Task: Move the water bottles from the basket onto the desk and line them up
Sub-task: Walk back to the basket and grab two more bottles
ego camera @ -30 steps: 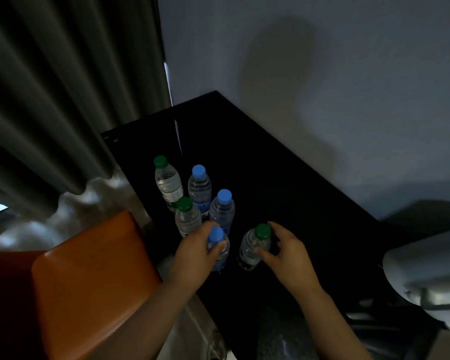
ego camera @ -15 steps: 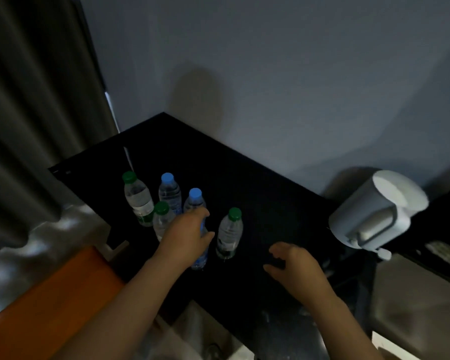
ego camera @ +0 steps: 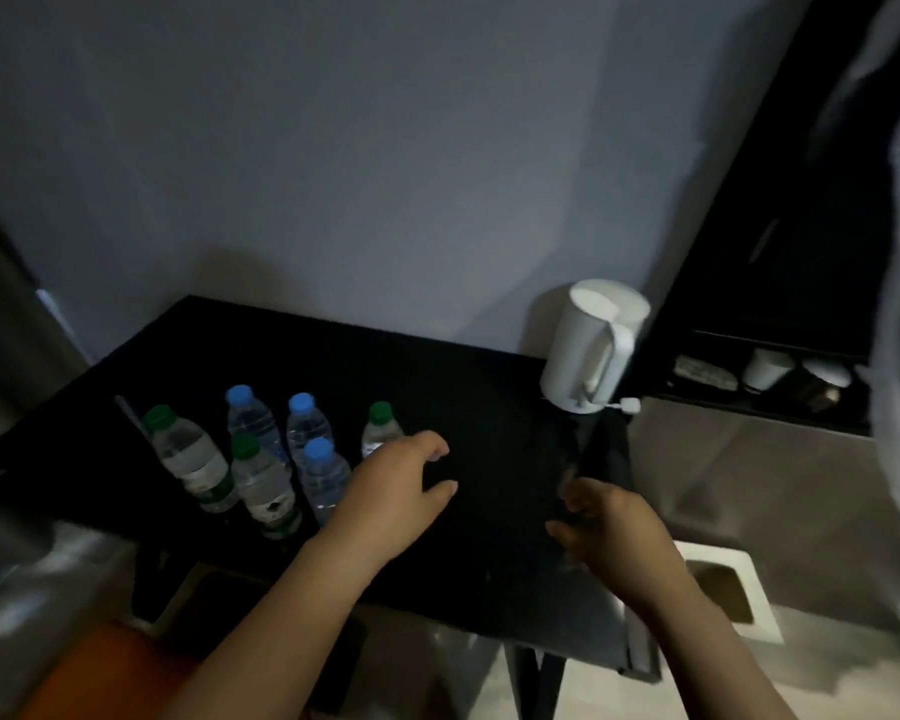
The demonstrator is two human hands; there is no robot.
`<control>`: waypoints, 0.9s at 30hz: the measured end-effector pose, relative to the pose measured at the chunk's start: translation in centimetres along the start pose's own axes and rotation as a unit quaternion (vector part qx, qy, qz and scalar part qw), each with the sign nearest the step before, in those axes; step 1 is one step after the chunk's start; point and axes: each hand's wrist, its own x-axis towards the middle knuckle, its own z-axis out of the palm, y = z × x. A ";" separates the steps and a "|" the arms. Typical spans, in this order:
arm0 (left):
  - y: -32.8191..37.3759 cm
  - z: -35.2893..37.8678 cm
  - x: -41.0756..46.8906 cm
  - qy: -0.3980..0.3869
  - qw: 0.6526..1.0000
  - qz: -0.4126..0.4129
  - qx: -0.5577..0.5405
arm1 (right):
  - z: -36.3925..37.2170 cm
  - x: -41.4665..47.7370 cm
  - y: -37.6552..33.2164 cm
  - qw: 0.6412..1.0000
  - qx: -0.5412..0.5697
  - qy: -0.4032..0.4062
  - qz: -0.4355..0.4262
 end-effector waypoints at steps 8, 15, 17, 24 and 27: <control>9.6 5.7 1.2 -0.113 0.985 0.132 -0.010 | -6.6 -8.4 6.2 0.981 0.012 0.121 0.151; 20.7 12.9 0.6 -0.200 0.939 0.279 0.008 | -11.5 -17.7 13.3 0.940 -0.027 0.201 0.273; 24.1 15.0 0.0 -0.216 0.926 0.311 0.013 | -12.6 -20.2 15.4 0.932 -0.046 0.199 0.300; 34.3 20.9 -3.0 -0.254 0.886 0.388 0.009 | -15.4 -28.0 21.6 0.908 -0.065 0.186 0.369; 37.5 23.4 -4.2 -0.263 0.868 0.421 0.013 | -16.5 -30.5 23.9 0.896 -0.072 0.185 0.396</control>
